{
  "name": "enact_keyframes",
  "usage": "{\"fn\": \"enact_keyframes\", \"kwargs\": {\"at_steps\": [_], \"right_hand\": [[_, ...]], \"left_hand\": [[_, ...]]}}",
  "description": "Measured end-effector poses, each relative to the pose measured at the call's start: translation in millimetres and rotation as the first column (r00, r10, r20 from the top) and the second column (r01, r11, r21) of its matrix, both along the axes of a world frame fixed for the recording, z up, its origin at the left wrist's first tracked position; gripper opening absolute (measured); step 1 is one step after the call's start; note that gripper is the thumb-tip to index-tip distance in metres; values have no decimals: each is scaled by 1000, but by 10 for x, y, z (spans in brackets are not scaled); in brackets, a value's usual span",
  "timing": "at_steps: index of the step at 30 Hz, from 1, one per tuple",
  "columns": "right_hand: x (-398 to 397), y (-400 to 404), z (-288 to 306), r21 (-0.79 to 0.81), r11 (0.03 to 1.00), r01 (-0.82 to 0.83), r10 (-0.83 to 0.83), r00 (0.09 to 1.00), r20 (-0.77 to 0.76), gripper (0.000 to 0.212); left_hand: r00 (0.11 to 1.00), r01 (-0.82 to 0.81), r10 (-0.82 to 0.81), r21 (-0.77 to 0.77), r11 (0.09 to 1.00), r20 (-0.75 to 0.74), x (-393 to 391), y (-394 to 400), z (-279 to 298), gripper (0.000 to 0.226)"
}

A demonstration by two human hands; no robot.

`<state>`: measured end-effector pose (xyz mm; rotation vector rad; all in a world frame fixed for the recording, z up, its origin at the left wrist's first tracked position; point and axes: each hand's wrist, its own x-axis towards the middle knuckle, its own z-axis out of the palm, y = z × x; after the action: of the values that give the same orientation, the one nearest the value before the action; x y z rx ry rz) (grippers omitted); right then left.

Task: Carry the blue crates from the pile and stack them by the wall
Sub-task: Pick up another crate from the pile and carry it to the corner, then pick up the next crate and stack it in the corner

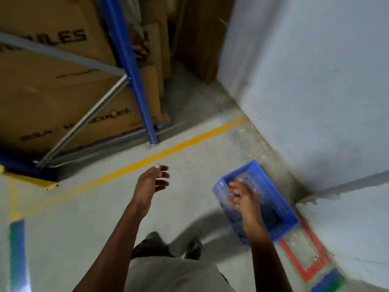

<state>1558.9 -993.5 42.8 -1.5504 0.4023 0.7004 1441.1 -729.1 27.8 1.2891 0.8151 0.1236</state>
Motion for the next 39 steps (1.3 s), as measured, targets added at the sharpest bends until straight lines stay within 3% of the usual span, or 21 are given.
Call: {"fn": "enact_keyframes", "kwargs": {"at_steps": [5, 10, 14, 18, 28, 33, 39], "right_hand": [[-587, 1296, 65, -104, 930, -353, 364, 922, 130, 37], [-1473, 2602, 25, -117, 785, -609, 620, 769, 157, 40], [-2639, 3791, -206, -113, 604, -789, 797, 596, 97, 39], [-3840, 4815, -333, -109, 375, -921, 926, 368, 81, 38], [-6030, 6826, -299, -60, -68, -996, 993, -74, 93, 38], [-6905, 7997, -350, -68, -246, -967, 966, -250, 72, 36], [-7956, 9197, -281, -72, -387, -919, 915, -392, 90, 34]], "left_hand": [[952, -307, 307, -11, 952, 1, -1365, 664, 56, 39], [816, -577, 577, 12, 816, -31, -2866, 1308, 58, 37], [661, -749, 750, 37, 662, -35, -4337, 1835, 101, 35], [472, -879, 880, 46, 474, -50, -5562, 2296, 34, 35], [-65, -998, 994, 4, -64, -84, -7215, 3078, -154, 36], [-253, -967, 962, -17, -256, -99, -7754, 3645, -153, 33], [-428, -903, 902, -17, -429, -58, -8447, 4351, -34, 33]]}}
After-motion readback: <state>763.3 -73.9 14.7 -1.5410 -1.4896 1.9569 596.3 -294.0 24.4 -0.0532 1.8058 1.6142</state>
